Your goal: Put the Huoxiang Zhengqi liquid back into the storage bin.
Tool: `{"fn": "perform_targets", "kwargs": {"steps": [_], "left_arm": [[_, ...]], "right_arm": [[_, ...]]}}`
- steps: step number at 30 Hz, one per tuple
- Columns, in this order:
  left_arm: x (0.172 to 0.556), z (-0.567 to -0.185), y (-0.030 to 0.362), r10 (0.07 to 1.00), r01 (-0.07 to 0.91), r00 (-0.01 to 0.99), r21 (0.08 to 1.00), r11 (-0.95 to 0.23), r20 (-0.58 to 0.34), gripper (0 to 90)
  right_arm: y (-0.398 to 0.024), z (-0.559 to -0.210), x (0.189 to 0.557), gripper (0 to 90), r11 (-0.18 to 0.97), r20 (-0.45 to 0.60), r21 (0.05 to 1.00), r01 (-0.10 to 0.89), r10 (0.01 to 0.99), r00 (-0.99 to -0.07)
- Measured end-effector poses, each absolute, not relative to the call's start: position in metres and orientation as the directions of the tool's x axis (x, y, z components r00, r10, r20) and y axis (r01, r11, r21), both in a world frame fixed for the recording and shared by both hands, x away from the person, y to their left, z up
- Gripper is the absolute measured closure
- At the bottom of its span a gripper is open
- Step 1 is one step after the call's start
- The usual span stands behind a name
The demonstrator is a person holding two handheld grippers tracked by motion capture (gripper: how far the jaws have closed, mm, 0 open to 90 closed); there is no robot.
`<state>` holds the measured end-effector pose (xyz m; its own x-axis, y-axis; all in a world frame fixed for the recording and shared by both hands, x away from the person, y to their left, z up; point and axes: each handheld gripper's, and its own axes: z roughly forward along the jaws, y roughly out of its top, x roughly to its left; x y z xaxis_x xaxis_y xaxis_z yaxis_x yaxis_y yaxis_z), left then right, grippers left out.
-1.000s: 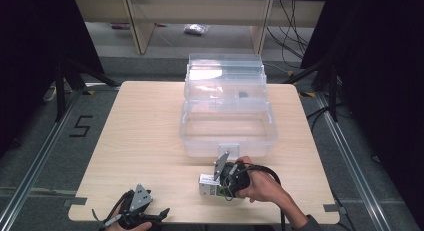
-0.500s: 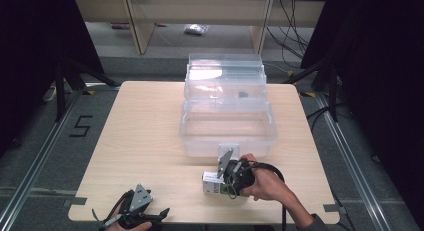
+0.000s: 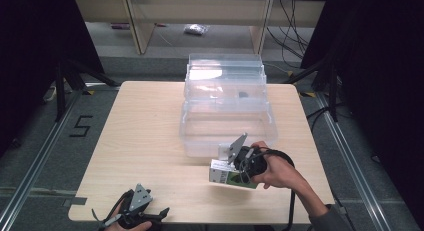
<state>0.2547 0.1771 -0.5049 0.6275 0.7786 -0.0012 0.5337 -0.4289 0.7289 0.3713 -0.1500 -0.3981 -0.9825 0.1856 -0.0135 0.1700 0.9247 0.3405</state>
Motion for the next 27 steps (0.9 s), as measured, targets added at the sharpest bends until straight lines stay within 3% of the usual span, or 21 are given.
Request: {"fn": "perform_targets", "kwargs": {"steps": [2, 5, 27], "left_arm": [[0.255, -0.504, 0.18, 0.758, 0.526, 0.652, 0.706, -0.474, 0.023, 15.0], [0.255, -0.506, 0.178, 0.781, 0.53, 0.625, 0.734, -0.424, -0.001, 15.0], [0.256, -0.504, 0.18, 0.768, 0.534, 0.641, 0.714, -0.453, 0.008, 15.0]], "right_arm": [[-0.154, -0.392, 0.372, 64.8, 0.923, -0.006, 0.325, 0.204, 0.218, -0.976], [-0.158, -0.387, 0.377, 64.8, 0.919, -0.015, 0.356, 0.169, 0.186, -0.982], [-0.193, -0.314, 0.407, 65.0, 0.913, -0.076, 0.367, 0.181, 0.223, -0.972]]}}
